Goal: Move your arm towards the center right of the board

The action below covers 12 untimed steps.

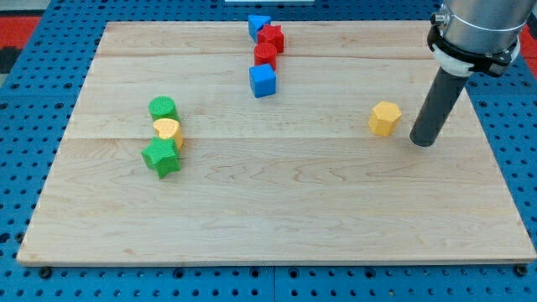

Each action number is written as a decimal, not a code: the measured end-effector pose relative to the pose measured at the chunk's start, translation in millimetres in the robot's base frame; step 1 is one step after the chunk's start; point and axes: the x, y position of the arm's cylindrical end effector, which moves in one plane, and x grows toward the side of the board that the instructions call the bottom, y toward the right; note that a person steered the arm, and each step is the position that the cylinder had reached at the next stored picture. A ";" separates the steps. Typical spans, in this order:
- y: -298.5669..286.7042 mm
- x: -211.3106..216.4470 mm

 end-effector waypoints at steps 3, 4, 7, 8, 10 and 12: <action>-7.4 0.1; -7.4 0.6; 30.6 17.7; 69.9 17.7; 45.2 6.2; 45.5 -12.7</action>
